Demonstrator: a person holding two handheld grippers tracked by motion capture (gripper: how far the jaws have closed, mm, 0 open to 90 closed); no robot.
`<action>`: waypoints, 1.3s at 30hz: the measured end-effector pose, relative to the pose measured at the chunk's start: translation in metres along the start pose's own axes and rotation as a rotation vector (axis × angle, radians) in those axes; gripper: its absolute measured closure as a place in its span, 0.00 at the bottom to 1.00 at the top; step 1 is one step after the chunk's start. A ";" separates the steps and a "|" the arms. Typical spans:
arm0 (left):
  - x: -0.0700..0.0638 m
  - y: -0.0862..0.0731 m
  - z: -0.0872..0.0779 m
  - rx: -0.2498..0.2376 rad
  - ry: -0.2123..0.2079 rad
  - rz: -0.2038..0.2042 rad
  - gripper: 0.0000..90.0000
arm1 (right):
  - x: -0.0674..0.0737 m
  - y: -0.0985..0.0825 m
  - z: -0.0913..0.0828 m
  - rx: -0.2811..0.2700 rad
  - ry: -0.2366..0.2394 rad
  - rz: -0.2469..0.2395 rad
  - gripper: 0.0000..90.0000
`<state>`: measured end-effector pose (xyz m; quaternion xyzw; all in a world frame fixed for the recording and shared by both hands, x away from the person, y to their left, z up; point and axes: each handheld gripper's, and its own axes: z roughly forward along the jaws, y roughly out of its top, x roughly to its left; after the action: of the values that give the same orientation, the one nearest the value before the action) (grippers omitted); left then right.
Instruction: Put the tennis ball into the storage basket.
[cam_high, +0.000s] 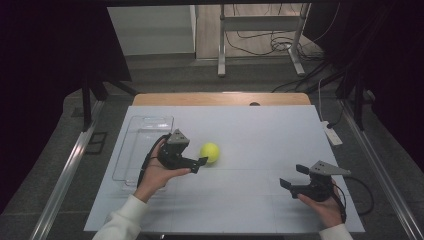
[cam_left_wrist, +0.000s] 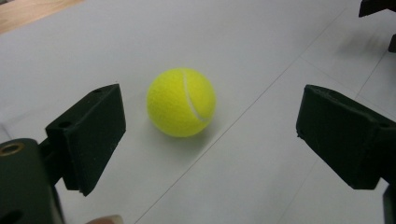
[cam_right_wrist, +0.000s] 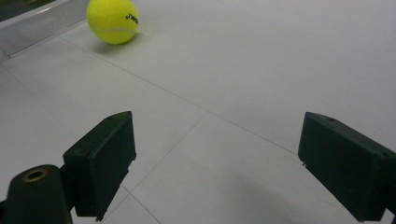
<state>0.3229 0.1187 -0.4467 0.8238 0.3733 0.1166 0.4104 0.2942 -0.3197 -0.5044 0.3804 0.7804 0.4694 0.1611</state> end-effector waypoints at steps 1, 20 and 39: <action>0.000 0.001 0.001 0.001 -0.001 -0.004 0.10 | 0.000 0.000 0.000 0.001 -0.001 0.000 0.12; 0.002 0.018 0.017 0.030 -0.022 0.013 0.10 | -0.001 -0.002 0.000 0.003 -0.007 0.006 0.12; 0.007 0.029 0.034 0.075 -0.018 0.027 0.08 | -0.001 -0.002 -0.001 0.001 -0.008 0.000 0.13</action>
<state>0.3600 0.0924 -0.4474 0.8445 0.3626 0.1006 0.3811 0.2938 -0.3215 -0.5058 0.3822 0.7802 0.4673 0.1639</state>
